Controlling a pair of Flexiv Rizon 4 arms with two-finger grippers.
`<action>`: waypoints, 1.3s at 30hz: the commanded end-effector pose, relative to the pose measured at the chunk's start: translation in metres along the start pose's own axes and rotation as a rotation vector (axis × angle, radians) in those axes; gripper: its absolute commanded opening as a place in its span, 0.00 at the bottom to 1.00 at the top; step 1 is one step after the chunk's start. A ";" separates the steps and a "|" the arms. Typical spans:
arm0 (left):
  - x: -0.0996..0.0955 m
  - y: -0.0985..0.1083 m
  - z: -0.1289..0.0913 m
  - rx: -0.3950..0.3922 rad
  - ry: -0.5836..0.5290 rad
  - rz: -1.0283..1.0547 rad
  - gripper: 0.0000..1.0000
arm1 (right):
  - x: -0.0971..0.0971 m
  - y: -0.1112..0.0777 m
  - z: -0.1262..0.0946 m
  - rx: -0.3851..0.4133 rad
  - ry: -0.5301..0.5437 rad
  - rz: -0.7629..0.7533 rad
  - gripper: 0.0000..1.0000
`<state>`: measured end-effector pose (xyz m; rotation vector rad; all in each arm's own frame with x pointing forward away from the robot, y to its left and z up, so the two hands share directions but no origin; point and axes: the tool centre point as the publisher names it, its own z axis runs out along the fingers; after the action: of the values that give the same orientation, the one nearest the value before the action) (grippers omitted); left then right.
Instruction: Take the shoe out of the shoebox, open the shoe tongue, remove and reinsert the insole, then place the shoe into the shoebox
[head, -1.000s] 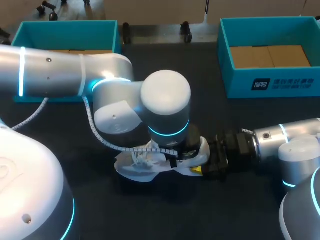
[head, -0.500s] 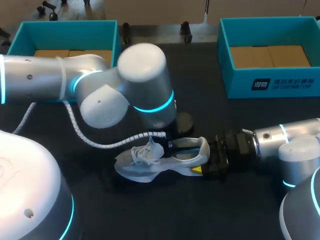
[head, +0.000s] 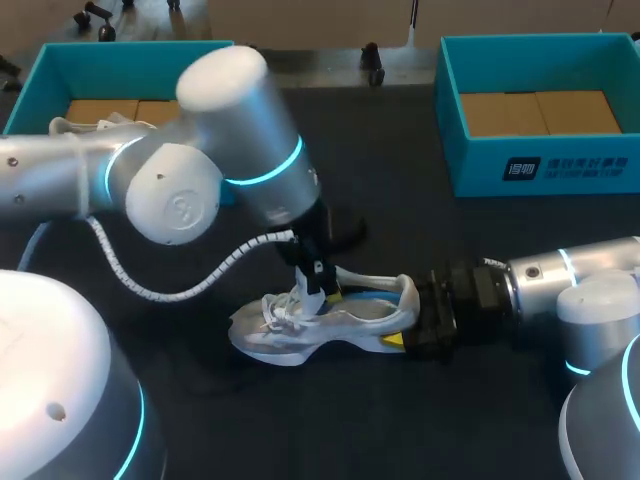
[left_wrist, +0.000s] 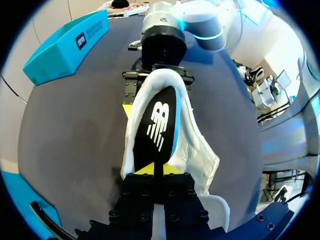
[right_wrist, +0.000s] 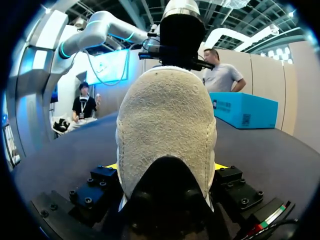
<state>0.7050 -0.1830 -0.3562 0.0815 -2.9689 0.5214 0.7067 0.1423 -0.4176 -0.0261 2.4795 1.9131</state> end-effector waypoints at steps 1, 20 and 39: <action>0.003 0.007 -0.007 0.089 -0.014 -0.010 0.00 | 0.002 0.001 0.001 0.005 -0.002 0.001 0.00; 0.007 -0.008 -0.018 0.151 -0.125 -0.101 0.10 | 0.002 0.001 0.001 0.005 -0.002 0.001 0.00; 0.025 -0.022 -0.030 0.140 -0.250 -0.042 0.47 | 0.002 0.001 0.001 0.005 -0.002 0.001 0.00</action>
<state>0.6943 -0.1941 -0.3198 0.2271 -3.1332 0.7705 0.7066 0.1423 -0.4178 -0.0262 2.4797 1.9128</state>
